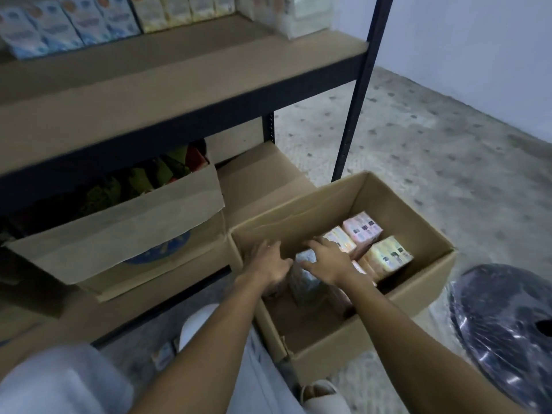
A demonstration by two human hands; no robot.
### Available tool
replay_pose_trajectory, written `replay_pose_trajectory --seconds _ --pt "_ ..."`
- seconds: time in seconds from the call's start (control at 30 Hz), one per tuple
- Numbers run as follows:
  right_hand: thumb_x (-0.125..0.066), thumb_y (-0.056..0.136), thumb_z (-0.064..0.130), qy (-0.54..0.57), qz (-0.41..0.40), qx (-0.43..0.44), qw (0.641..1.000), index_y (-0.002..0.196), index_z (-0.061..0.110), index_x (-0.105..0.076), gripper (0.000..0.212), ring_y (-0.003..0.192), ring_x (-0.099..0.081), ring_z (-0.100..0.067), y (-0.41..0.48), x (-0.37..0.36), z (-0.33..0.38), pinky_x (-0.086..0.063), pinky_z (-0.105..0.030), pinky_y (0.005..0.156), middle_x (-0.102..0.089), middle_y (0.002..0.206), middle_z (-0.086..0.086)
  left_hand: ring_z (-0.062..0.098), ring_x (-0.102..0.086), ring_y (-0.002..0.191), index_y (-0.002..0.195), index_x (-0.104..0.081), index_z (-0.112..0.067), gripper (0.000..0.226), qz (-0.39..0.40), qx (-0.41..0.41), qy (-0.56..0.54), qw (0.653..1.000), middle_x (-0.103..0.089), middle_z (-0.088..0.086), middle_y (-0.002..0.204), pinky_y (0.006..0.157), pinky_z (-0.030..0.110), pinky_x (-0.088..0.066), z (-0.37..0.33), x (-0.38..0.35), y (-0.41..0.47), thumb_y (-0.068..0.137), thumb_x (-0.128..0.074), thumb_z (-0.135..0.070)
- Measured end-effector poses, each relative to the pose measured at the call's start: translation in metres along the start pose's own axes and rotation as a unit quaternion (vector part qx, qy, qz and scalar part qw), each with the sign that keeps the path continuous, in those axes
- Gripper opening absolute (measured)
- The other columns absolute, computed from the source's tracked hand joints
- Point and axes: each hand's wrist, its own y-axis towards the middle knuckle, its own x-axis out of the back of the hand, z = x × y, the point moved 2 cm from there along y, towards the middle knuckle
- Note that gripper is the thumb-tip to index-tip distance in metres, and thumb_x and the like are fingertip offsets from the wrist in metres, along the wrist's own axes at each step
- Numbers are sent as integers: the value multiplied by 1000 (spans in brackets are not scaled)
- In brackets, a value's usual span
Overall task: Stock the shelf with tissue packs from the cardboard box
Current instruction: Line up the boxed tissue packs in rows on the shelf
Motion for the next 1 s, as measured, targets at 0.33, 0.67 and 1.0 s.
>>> replay_pose_trajectory --seconds 0.33,0.67,1.0 --pt "-51 90 50 -47 -15 -6 999 141 30 -38 56 142 -20 -26 19 -37 -9 -28 -53 107 -24 156 -4 35 -35 136 139 -41 -17 60 -6 51 135 990 -37 14 148 112 47 -28 6 -8 32 91 -50 -51" --pt "-52 88 56 -103 -45 -24 993 136 33 -43 55 138 -21 -32 29 -47 -10 -29 -51 103 -24 153 -8 42 -33 132 141 -33 -21 63 -3 63 71 995 -32 13 147 111 46 -29 14 -36 51 87 -57 -42" --pt "-65 80 48 -41 8 -55 998 137 31 -37 66 138 -23 -42 35 -55 -12 -45 -53 98 -12 154 -14 38 -33 129 133 -44 -31 68 20 87 -38 995 -41 6 141 108 41 -33 17 -39 60 72 -72 -45"
